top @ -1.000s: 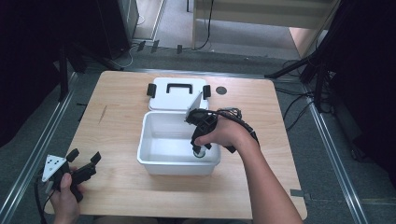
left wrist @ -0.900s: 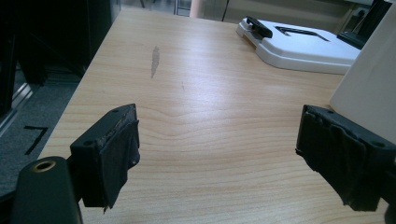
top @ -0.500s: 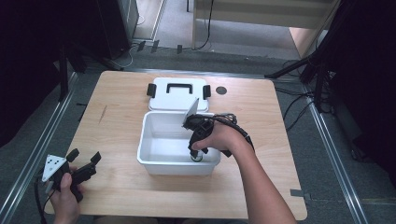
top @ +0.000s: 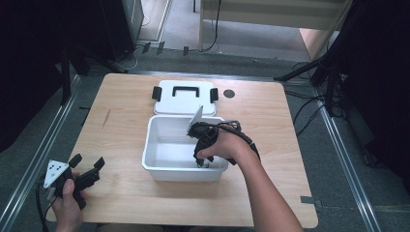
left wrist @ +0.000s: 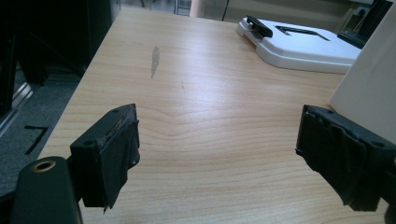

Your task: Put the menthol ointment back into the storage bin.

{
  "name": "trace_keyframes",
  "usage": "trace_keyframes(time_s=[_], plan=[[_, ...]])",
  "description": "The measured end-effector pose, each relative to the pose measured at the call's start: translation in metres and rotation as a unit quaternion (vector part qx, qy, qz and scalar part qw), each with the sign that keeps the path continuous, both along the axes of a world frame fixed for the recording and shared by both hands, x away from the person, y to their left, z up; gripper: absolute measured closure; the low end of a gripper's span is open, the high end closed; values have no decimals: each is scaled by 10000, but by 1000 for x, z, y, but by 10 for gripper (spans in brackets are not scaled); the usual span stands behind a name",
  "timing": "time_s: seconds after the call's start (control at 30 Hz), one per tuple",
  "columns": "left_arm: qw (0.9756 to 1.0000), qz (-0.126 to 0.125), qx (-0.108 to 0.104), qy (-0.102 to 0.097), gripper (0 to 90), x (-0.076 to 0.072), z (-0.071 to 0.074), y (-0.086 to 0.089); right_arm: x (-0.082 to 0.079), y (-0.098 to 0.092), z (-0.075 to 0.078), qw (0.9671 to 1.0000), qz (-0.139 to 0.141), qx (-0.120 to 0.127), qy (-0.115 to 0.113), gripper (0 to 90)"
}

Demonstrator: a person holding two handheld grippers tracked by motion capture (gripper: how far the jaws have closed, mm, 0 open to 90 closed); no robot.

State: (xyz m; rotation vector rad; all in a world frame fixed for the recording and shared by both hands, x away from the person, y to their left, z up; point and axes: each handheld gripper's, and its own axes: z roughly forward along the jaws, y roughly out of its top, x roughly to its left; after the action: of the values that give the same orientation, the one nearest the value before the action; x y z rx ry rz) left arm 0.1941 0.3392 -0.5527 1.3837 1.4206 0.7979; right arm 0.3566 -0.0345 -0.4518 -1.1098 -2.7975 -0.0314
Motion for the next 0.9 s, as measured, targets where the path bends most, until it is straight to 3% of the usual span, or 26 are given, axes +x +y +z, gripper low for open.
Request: trace_keyframes(time_s=[0.7, 0.9], plan=[[10000, -10, 17, 12, 139, 0, 0, 0, -4, 10, -20, 9984, 309, -459, -86, 511], [10000, -12, 20, 14, 139, 0, 0, 0, -5, 10, -20, 9984, 295, -469, -103, 510]])
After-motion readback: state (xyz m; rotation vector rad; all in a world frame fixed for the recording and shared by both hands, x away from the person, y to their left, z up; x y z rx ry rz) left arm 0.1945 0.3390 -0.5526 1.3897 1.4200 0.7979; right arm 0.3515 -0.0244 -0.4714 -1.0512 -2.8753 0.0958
